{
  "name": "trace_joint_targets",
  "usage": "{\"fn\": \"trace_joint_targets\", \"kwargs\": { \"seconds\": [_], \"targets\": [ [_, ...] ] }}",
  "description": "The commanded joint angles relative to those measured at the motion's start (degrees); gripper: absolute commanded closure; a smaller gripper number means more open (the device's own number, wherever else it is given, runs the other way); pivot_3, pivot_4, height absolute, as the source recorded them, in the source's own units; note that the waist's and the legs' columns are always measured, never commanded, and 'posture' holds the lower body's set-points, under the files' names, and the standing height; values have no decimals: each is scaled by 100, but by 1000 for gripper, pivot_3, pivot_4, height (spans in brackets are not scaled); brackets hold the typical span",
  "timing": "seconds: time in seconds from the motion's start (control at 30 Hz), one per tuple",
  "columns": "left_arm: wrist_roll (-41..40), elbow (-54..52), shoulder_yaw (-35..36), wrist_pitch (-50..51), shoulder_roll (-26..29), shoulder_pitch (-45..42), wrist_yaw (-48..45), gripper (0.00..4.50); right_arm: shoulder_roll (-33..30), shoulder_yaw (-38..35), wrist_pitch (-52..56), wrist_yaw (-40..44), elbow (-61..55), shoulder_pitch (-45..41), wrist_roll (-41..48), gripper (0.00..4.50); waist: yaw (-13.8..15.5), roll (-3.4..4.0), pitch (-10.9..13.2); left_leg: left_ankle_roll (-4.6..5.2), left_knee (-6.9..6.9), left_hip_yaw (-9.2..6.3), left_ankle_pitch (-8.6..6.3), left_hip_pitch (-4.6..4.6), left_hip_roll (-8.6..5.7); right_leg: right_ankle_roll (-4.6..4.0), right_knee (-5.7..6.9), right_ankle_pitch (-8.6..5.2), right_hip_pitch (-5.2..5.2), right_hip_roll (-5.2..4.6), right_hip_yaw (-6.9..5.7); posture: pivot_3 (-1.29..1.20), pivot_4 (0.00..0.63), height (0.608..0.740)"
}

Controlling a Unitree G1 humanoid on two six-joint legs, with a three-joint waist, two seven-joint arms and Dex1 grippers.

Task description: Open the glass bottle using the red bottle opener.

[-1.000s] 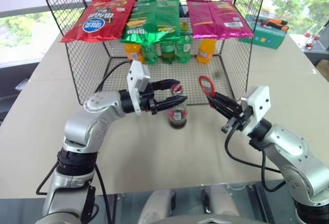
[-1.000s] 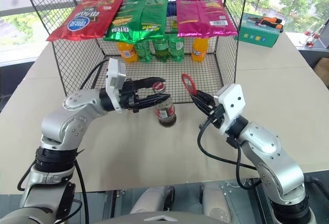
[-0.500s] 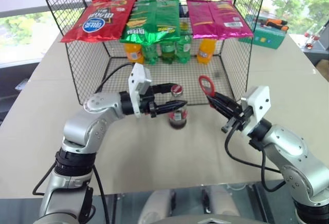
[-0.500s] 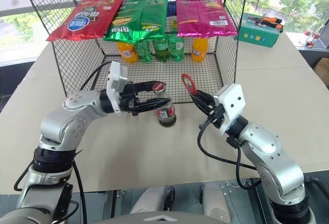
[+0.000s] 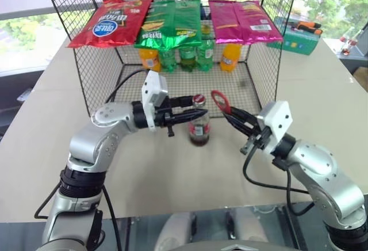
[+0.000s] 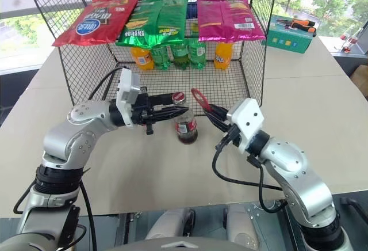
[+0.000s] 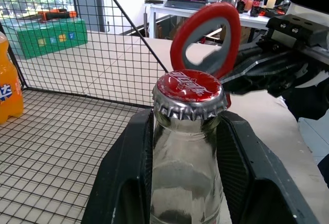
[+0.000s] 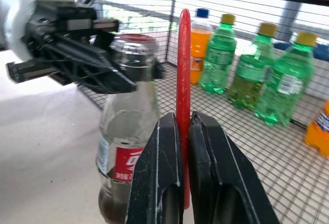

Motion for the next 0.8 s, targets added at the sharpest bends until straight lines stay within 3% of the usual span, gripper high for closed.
{"fn": "trace_joint_targets", "kwargs": {
  "seconds": [0.03, 0.43, 0.8],
  "targets": [
    [40, -114, -127, -26, 28, 55, -87, 3332, 10, 187, -490, 96, 160, -317, -459, 4500, 3, 0, 0, 0, 0, 0, 0, 0, 0, 0, 0, 0, 0, 0, 0, 0, 150, 740],
    [90, -35, -118, -61, -49, 33, -3, 3343, -213, 1178, -2900, 351, 1683, -765, -2606, 4500, 0, -1, -2, 0, 3, 0, 0, 6, -2, 0, 2, 0, 5, 4, -1, 0, 150, 740],
    [-5, -119, 5, 252, -112, -45, 211, 3354, -174, 1903, -5545, -253, 3381, -458, -4370, 4500, 0, -3, -55, -1, 2, 1, 1, 22, -5, 0, 3, 0, 19, 9, 0, 0, 150, 740]
  ]
}}
